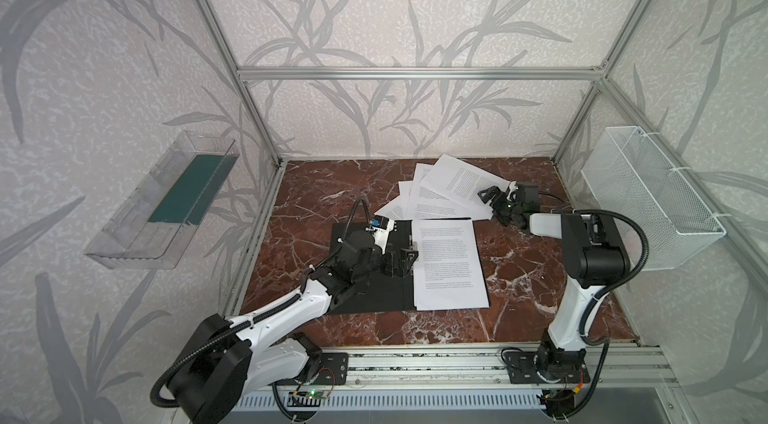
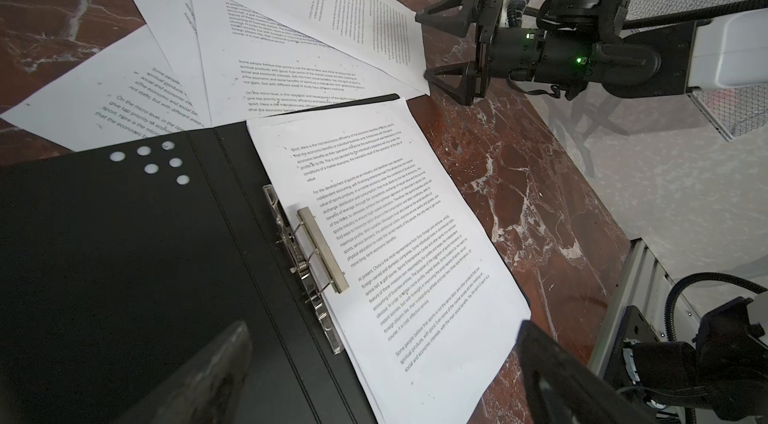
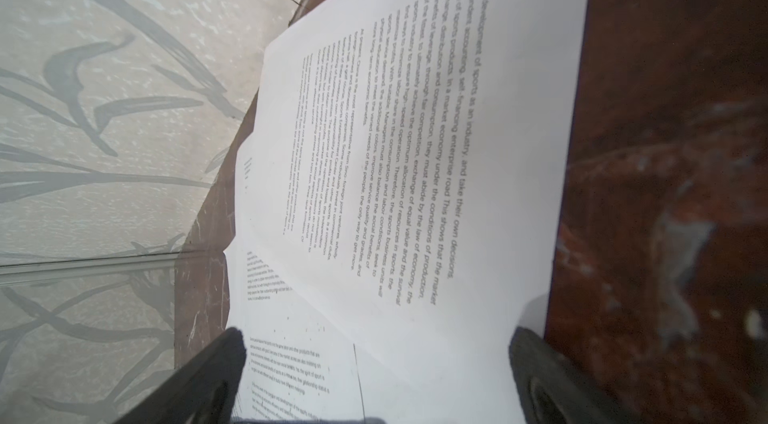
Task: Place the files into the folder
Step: 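Reach the right gripper over the loose sheet pile beyond the folder, then lower the right gripper and pinch the edge of a loose printed sheet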
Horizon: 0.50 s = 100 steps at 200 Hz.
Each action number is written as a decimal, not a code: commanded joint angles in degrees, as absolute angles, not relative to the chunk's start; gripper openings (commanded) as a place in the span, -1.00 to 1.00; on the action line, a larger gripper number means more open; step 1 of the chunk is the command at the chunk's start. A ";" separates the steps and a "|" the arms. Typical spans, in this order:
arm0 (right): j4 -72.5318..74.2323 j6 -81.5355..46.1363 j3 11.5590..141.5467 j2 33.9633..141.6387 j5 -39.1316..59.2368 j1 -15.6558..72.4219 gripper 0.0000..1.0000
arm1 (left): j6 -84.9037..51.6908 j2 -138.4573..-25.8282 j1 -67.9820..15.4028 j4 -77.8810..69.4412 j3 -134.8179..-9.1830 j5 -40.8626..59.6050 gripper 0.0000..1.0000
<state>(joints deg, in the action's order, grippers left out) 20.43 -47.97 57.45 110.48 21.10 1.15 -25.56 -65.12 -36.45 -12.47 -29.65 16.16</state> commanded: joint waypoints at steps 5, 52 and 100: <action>16.90 -48.43 52.88 101.95 13.90 4.15 0.98 | -25.65 -65.40 -36.77 -13.64 -30.17 16.79 0.98; 14.37 -57.59 58.13 104.37 14.84 9.40 0.98 | -25.64 -65.57 -36.88 -13.67 -30.09 16.56 0.98; 3.60 -67.05 68.18 110.42 11.15 12.89 0.98 | -25.17 -65.06 -36.89 -13.10 -30.06 15.71 0.99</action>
<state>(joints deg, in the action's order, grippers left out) 12.53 -60.75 62.37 107.24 13.89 11.84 -25.56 -65.39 -36.71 -12.49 -29.65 16.16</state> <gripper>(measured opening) 0.990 0.991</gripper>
